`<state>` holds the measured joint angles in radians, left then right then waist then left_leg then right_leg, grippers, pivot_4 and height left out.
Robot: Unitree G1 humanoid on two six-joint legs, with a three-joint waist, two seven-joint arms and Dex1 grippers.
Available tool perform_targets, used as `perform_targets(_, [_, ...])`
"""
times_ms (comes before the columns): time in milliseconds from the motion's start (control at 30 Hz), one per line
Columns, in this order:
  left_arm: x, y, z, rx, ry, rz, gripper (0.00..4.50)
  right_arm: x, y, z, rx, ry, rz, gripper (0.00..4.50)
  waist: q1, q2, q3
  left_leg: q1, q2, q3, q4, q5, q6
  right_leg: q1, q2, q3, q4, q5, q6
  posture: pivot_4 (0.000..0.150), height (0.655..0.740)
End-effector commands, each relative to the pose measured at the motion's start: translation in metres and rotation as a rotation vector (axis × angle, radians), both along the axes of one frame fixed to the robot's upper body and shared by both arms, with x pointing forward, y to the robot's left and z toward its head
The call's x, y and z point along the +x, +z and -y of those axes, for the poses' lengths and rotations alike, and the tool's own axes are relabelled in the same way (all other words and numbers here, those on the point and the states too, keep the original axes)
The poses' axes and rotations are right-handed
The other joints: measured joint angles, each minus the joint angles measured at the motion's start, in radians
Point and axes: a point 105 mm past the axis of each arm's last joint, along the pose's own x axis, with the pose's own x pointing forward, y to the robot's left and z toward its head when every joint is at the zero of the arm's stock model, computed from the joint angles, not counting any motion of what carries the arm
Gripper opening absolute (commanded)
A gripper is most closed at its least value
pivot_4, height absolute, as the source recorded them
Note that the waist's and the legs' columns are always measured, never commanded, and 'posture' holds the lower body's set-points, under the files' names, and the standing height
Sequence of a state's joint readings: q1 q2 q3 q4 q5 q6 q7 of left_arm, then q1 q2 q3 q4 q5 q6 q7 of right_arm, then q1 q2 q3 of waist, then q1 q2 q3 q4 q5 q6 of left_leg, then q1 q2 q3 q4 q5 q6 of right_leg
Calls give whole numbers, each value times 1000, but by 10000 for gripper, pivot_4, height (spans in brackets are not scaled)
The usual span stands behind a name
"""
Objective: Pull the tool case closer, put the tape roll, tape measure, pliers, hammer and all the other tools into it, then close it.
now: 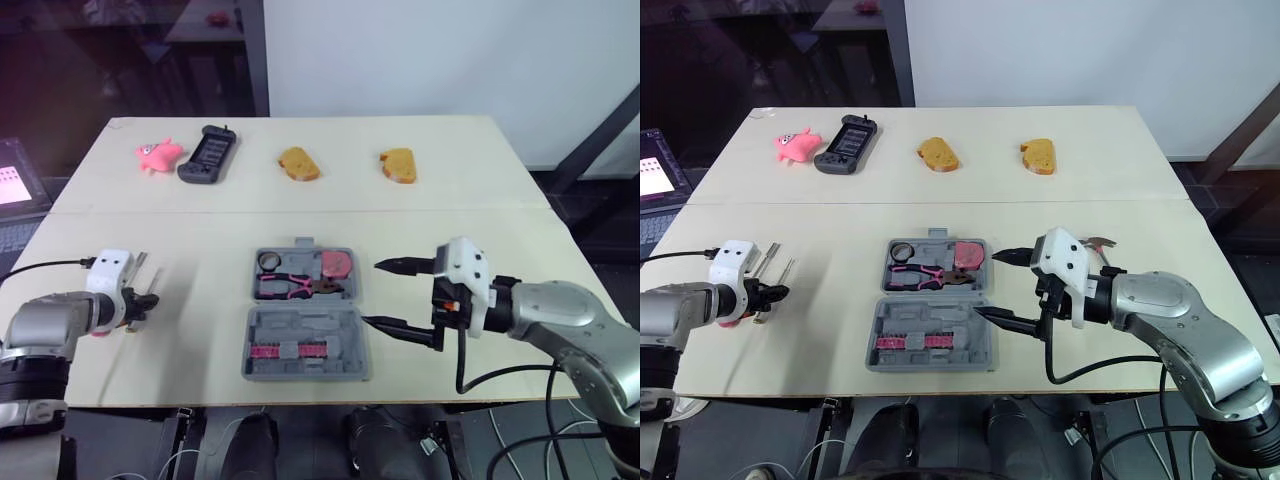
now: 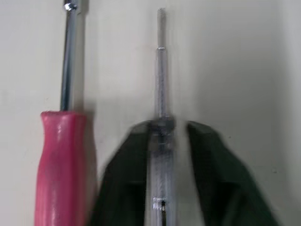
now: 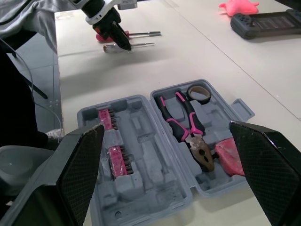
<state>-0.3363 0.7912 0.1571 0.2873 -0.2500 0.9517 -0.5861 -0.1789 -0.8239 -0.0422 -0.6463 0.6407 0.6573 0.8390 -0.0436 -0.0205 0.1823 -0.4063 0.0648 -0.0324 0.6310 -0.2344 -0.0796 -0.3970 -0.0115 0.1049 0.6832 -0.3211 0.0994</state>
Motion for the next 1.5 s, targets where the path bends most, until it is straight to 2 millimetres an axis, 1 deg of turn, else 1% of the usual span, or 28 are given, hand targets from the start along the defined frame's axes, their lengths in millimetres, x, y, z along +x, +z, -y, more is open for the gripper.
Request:
perform_targets(33, [-10, -20, 4, -26, 0, -73, 145, -1, 7, -2, -9, 12, 40, 45000, 0, 0, 0, 0, 0, 0, 0, 0, 0, 0, 0, 0, 0, 0, 0, 1500, 7400])
perform_targets(133, [-5, -15, 5, -25, -14, -40, 145, 0, 7, -2, -9, 6, 39, 45000, 1, 1, 0, 0, 0, 0, 0, 0, 0, 0, 0, 0, 0, 0, 0, 1500, 7400])
perform_targets(233, [7, 0, 13, -39, -79, 52, 145, 1, 6, -2, -13, -3, 37, 45000, 4, 1, 0, 0, 0, 0, 0, 0, 0, 0, 0, 0, 0, 0, 0, 1500, 7400])
perform_targets(300, [15, 23, 24, -8, -199, 158, 145, 2, 5, -2, -13, -11, 35, 45000, 7, 0, 0, 0, 0, 0, 0, 0, 0, 0, 0, 0, 0, 0, 0, 1500, 7400])
perform_targets(333, [16, 32, 31, -16, -252, 185, 145, 2, 5, -1, -14, -13, 35, 45000, 8, -1, 1, -1, 0, 0, 1, 0, 0, 0, 0, 0, 0, 0, 0, 1500, 7400])
perform_targets(400, [18, 50, 43, -32, -318, 225, 145, 3, 5, -2, -14, -19, 36, 45000, 9, -4, 2, -2, 0, -1, 1, 0, 0, -1, 0, -1, 0, 0, 0, 1500, 7400])
perform_targets(467, [20, 64, 50, -28, -361, 256, 145, 3, 5, -2, -13, -22, 37, 45000, 7, -5, 2, -2, 0, -1, 1, 0, 0, -1, 0, -1, 0, 0, 0, 1500, 7400])
perform_targets(500, [18, 75, 59, -40, -423, 267, 145, 3, 4, -2, -13, -25, 36, 45000, 5, -5, 2, -2, 0, -1, 1, 0, 0, -1, 0, -1, 0, 0, 0, 1500, 7400])
perform_targets(533, [16, 81, 66, -50, -466, 270, 145, 3, 4, -3, -12, -26, 35, 45000, 4, -5, 3, -2, 0, -1, 1, 0, 0, -1, 0, -1, 0, 0, 0, 1500, 7400])
perform_targets(600, [6, 103, 97, -132, -658, 286, 145, 3, 2, -2, -11, -32, 30, 45000, 0, -5, 3, -2, 0, -1, 0, 0, 0, -1, 0, -1, 0, 0, 0, 1500, 7400])
perform_targets(667, [-8, 113, 120, -214, -813, 256, 145, 3, 1, -2, -10, -36, 27, 45000, 0, -5, 3, -2, 0, -1, 0, 0, 0, -2, 0, -1, 0, 0, 0, 1500, 7400])
perform_targets(700, [-14, 114, 128, -245, -876, 225, 145, 3, 0, -3, -8, -38, 27, 45000, 0, -5, 3, -2, 0, 0, 0, 0, 0, -1, 0, 0, 0, 0, 0, 1500, 7400])
perform_targets(767, [-20, 110, 138, -243, -964, 176, 145, 4, 0, -3, -8, -39, 28, 45000, -2, -5, 3, -2, 0, 0, 0, 0, 0, -1, 0, 0, 0, 0, 0, 1500, 7400])
perform_targets(900, [-19, 97, 158, -178, -1110, 103, 145, 4, -1, -5, -4, -50, 36, 45000, 0, -5, 3, -2, 0, -1, 0, 0, 0, -2, 1, 0, 0, 0, 0, 1500, 7400])
perform_targets(1033, [-17, 91, 172, -150, -1205, 88, 145, 5, -1, -5, 0, -63, 39, 45000, 1, -5, 3, -3, 0, 0, 1, 0, 0, -2, 1, 0, -1, 0, 0, 1500, 7400])
perform_targets(1133, [-14, 83, 189, -121, -1291, 89, 145, 3, -2, -5, 2, -87, 41, 45000, 2, -5, 3, -3, 0, -1, 1, 0, 0, -2, 1, 0, -1, 0, 0, 1500, 7400])
perform_targets(1200, [-12, 78, 192, -100, -1314, 85, 145, 2, -3, -5, 3, -98, 41, 45000, 2, -5, 3, -3, 0, -1, 1, 0, 0, -2, 1, 0, -1, 0, 0, 1500, 7400])
perform_targets(1300, [-12, 69, 191, -52, -1346, 67, 145, 1, -3, -5, 6, -111, 43, 45000, -3, -5, 3, -2, 0, -1, 0, 0, 0, -2, 1, 0, -1, 0, 0, 1500, 7400])
perform_targets(1367, [-11, 63, 192, 15, -1377, 55, 145, 0, -3, -5, 9, -119, 42, 45000, 0, -5, 3, -2, 0, -1, 0, 0, 0, -2, 2, 0, -1, 0, 0, 1500, 7400])
perform_targets(1433, [-10, 61, 193, 66, -1389, 30, 145, 0, -3, -5, 10, -122, 42, 45000, 1, -5, 3, -3, 0, -1, 1, 0, 0, -2, 2, 0, -1, 0, 0, 1500, 7400])
perform_targets(1500, [-10, 63, 199, 97, -1403, 12, 145, -1, -4, -5, 12, -125, 40, 45000, 4, -6, 3, -3, 0, -1, 1, 0, 0, -2, 1, 0, -1, 0, 0, 1500, 7400])
